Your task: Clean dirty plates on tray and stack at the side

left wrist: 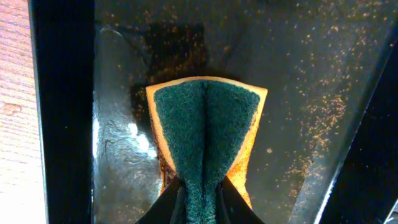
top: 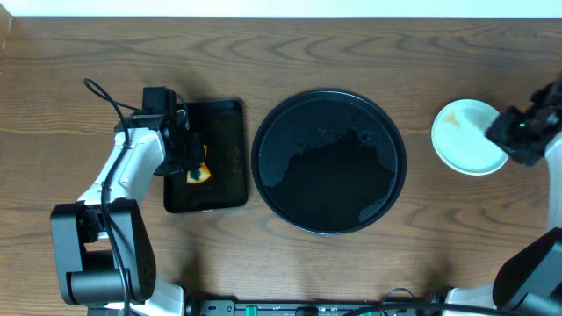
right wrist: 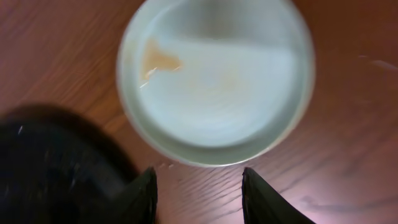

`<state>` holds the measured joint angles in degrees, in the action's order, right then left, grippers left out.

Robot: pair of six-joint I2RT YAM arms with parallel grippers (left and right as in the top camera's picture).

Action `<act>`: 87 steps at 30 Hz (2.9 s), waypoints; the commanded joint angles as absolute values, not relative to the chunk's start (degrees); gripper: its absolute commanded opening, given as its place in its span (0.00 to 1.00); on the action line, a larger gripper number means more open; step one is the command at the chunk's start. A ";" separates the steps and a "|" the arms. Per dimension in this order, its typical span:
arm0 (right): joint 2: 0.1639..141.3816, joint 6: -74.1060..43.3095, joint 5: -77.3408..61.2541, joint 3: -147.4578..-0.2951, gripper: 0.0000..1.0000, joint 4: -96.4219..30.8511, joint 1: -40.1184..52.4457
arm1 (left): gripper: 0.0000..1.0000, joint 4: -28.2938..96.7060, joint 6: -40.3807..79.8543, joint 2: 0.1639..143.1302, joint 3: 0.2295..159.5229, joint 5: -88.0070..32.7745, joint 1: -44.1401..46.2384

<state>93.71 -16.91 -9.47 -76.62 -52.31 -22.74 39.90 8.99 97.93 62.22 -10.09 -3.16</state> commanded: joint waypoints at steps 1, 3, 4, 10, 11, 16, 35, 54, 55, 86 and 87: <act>93.84 -14.04 -11.81 -76.31 0.42 -52.75 -19.70 | 0.14 39.81 8.54 98.59 61.60 -10.17 -3.01; 93.86 -14.04 -11.55 -76.31 0.42 -52.75 -18.74 | 0.12 39.83 6.44 98.59 61.60 -11.62 -2.68; 93.86 -14.04 -11.40 -76.31 0.42 -52.75 -18.35 | 0.11 39.81 5.19 98.59 61.60 -12.82 -2.39; 93.86 -14.06 -11.40 -76.31 0.42 -52.75 -17.04 | 0.10 36.51 2.59 98.63 59.44 -14.22 0.54; 93.86 -14.06 -11.38 -76.31 0.42 -52.80 -16.99 | 0.11 35.81 2.59 98.72 58.96 -13.63 0.86; 93.86 -14.06 -11.38 -76.31 0.41 -53.52 -16.93 | 0.13 32.38 2.63 99.68 57.04 -9.13 1.48; 93.86 -13.17 -11.42 -76.31 0.40 -54.72 -16.86 | 0.34 29.41 5.02 93.03 56.18 -2.52 1.39; 93.86 1.10 -19.86 -76.31 0.52 -52.29 -9.80 | 0.66 36.82 5.23 83.09 56.99 -5.76 3.70; 93.86 1.74 -19.38 -76.31 0.54 -52.21 -8.82 | 0.68 38.48 5.72 83.15 57.45 -5.74 3.92; 41.78 -3.79 -7.94 -43.97 0.99 -46.92 -4.08 | 0.86 46.83 4.99 33.58 43.88 -10.52 3.68; 40.23 -3.77 -7.92 -43.79 0.99 -47.59 -4.10 | 0.86 46.83 4.99 32.64 43.88 -10.50 3.68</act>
